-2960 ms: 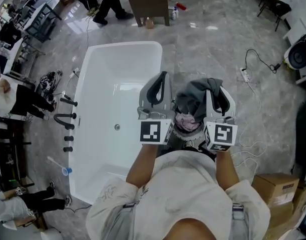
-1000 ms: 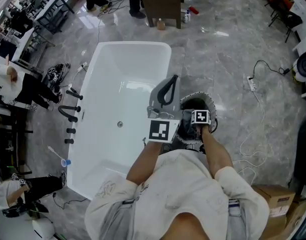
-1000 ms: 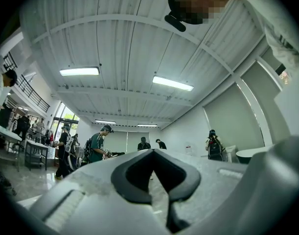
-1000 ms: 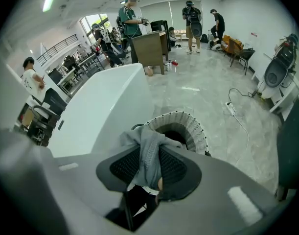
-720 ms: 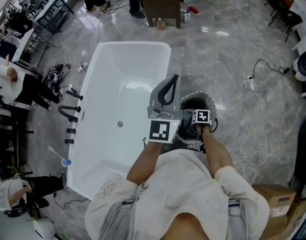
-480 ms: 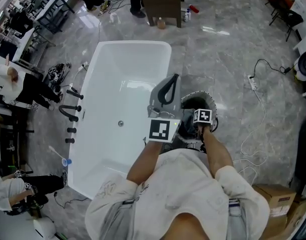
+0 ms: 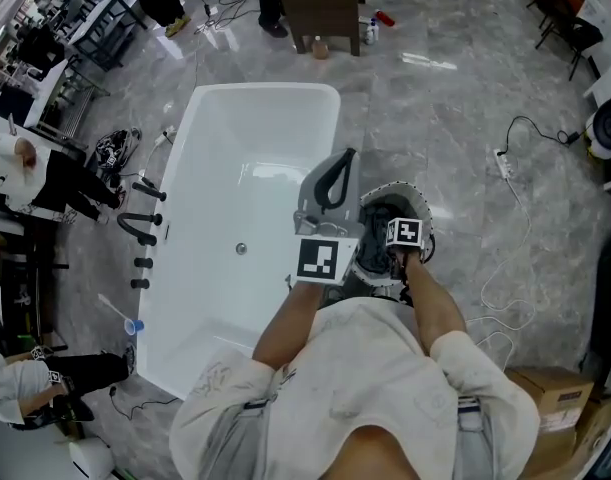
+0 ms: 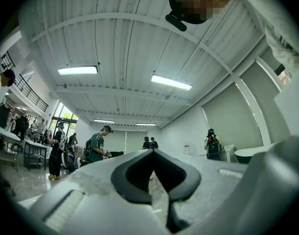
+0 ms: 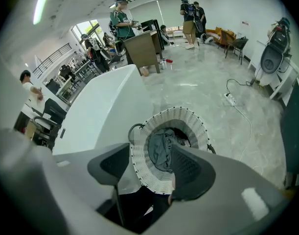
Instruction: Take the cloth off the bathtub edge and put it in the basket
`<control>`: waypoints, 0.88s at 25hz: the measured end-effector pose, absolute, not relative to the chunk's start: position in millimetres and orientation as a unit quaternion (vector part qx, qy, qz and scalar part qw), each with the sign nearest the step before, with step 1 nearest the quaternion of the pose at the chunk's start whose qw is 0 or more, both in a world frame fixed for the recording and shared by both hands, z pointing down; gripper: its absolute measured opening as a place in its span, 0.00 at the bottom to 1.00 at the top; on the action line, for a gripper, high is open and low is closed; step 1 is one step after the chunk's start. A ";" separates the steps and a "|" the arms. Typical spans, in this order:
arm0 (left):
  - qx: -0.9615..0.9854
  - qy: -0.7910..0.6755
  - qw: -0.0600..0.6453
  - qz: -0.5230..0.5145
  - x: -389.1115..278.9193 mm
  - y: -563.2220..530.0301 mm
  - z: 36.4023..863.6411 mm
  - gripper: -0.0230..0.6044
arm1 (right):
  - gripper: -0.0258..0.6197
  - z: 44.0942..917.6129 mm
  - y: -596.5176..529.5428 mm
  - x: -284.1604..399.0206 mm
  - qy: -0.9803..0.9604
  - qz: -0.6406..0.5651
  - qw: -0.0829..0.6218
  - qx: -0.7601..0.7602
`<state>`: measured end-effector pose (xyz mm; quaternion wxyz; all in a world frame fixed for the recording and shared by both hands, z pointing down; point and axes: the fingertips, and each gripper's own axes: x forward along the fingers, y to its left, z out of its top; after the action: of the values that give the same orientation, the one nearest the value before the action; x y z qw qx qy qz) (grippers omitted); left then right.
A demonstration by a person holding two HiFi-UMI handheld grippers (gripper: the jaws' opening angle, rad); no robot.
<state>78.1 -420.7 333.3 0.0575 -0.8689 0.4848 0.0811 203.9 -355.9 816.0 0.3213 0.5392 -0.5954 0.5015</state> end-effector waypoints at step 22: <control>-0.831 0.548 0.053 0.082 27.5 -423.2 340.0 0.04 | 0.46 687.2 -452.7 130.7 -0.759 0.303 0.239 0.524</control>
<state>27.5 -423.2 340.0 0.0527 -0.8306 0.5482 0.0819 130.7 -452.7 687.2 0.2391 0.5240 -0.7590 0.3035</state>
